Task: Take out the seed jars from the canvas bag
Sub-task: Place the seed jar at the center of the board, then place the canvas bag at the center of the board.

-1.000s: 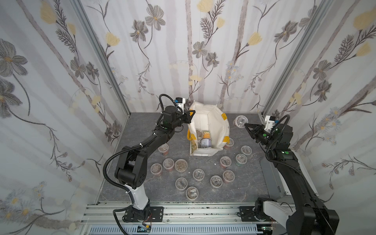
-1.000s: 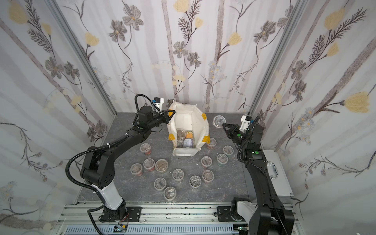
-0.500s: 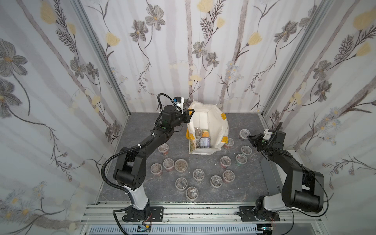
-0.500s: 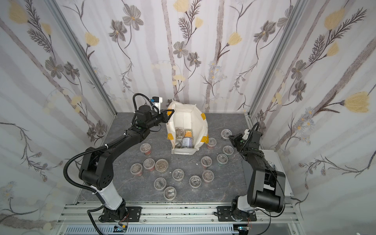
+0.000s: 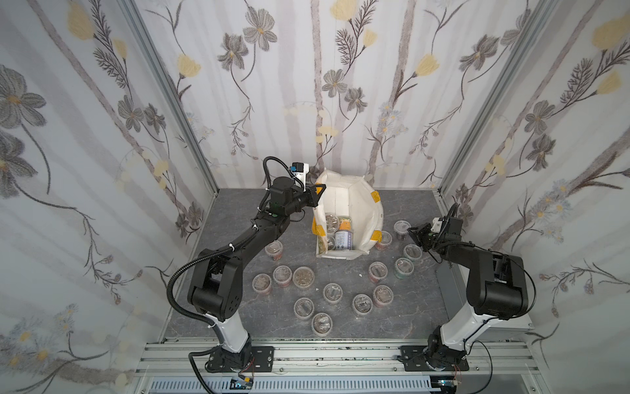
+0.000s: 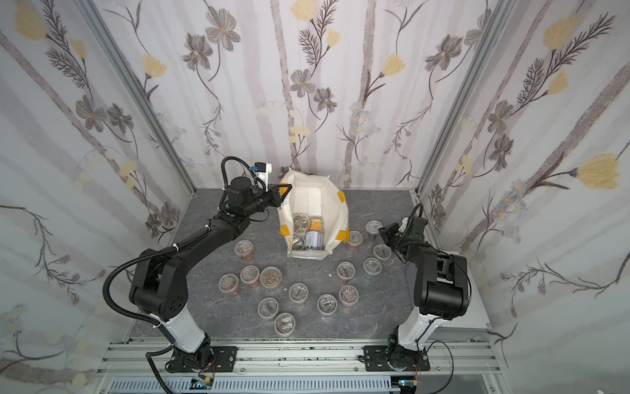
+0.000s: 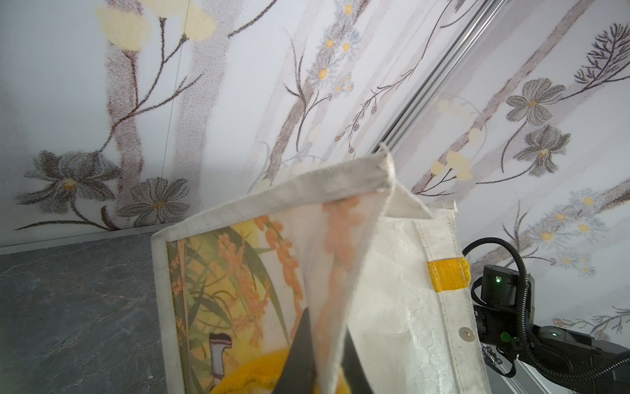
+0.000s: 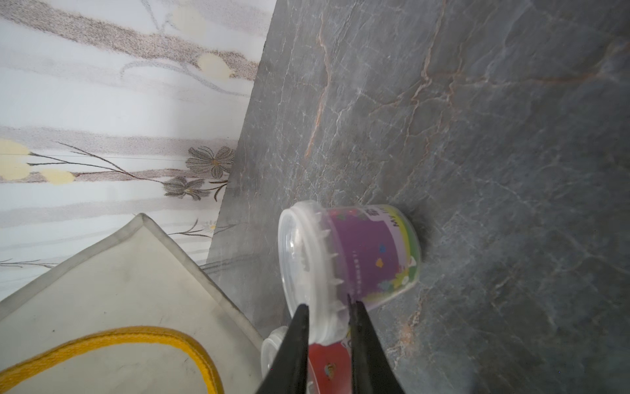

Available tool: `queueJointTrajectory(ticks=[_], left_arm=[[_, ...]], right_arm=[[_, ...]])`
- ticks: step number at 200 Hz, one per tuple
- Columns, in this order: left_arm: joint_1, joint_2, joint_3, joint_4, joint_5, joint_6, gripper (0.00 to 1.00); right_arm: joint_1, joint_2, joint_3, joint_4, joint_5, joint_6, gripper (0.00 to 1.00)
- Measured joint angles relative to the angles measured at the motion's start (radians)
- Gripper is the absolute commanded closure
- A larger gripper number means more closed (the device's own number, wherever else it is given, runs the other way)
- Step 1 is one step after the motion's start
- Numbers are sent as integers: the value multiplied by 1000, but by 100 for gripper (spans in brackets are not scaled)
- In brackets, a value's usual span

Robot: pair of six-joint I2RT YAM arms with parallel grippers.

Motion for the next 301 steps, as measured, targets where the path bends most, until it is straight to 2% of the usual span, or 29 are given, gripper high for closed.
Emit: queueJointTrajectory(ticks=[54,107,144,164,179,195,199,206,236,258,264,268,273,301], left_arm=[[0,-9,0,-19,3,3,100],[-2,-16,-1,-25,27,23,100],[-6,-16,36,-60,38,52,100],[-12,-16,46,-67,47,60,100],[-17,-16,47,-70,51,67,100],[-24,-16,47,-71,54,67,100],[-26,-16,47,-71,54,67,100],[-28,-16,47,-71,54,67,100],[-35,-16,47,-69,53,67,100],[-37,-13,47,-62,53,66,100],[-37,-10,47,-59,53,66,100],[-37,-8,47,-55,52,64,100],[-37,-4,47,-52,52,59,100],[-38,25,62,-36,52,32,100]], right_arm=[[3,-3,4,-18,19,-13,65],[54,-229,-2,-156,70,-66,62],[196,-513,2,-288,179,-134,55],[346,-631,68,-371,284,-184,50],[464,-665,138,-405,352,-228,49],[576,-658,192,-425,414,-270,44],[600,-653,198,-427,432,-281,39],[649,-638,210,-430,463,-303,36],[805,-510,298,-456,502,-423,35],[832,-398,345,-458,507,-505,30],[833,-370,355,-458,507,-525,19],[834,-349,362,-460,508,-538,7],[833,-317,373,-460,508,-555,1],[827,-190,391,-433,482,-623,0]])
